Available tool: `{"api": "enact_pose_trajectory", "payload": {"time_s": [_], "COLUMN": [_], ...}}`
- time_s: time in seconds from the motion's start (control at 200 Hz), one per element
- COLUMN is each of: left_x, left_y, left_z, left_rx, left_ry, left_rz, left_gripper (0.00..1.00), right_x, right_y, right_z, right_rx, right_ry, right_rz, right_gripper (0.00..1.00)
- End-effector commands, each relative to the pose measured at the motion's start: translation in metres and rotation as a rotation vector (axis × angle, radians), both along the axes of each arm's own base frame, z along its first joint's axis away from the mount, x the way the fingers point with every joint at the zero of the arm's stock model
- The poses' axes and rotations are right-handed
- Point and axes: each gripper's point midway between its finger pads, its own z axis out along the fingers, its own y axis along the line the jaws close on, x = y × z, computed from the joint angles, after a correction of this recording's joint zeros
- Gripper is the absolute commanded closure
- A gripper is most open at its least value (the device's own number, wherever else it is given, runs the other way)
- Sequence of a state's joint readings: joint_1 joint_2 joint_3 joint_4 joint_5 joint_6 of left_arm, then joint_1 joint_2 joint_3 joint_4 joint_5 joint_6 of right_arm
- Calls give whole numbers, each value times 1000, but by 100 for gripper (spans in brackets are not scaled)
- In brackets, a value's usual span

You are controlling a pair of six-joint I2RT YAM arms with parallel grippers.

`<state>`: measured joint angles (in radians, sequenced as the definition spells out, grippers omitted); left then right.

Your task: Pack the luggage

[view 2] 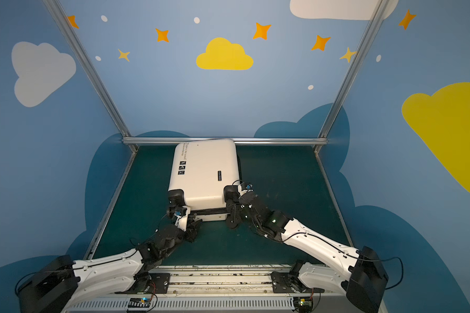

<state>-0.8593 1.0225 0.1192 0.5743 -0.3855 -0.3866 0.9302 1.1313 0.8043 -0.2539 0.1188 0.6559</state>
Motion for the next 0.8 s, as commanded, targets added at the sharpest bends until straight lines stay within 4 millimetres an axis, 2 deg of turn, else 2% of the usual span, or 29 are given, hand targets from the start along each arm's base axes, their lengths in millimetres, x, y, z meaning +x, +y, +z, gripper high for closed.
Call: {"api": "enact_pose_trajectory", "payload": {"time_s": [0.0, 0.17, 0.39, 0.556, 0.746, 0.791], "left_x": [23, 33, 41, 34, 23, 21], "left_y": [-3, -3, -7, -9, -3, -1], "left_z": [38, 40, 49, 47, 42, 42], "left_rx": [-65, -63, -69, -80, -68, -69], "left_ry": [-110, -121, -130, -90, -56, -55], "left_rz": [60, 80, 80, 47, 36, 36], "left_gripper": [53, 56, 71, 83, 97, 97], "right_x": [-16, -16, -16, -16, -16, -15], "right_y": [35, 34, 32, 31, 32, 32], "right_z": [37, 36, 36, 36, 34, 35], "right_rx": [102, 99, 96, 98, 101, 102], "right_ry": [-75, -73, -78, -85, -89, -88], "right_rz": [195, 194, 193, 195, 197, 196], "right_gripper": [100, 100, 100, 100, 100, 100]}}
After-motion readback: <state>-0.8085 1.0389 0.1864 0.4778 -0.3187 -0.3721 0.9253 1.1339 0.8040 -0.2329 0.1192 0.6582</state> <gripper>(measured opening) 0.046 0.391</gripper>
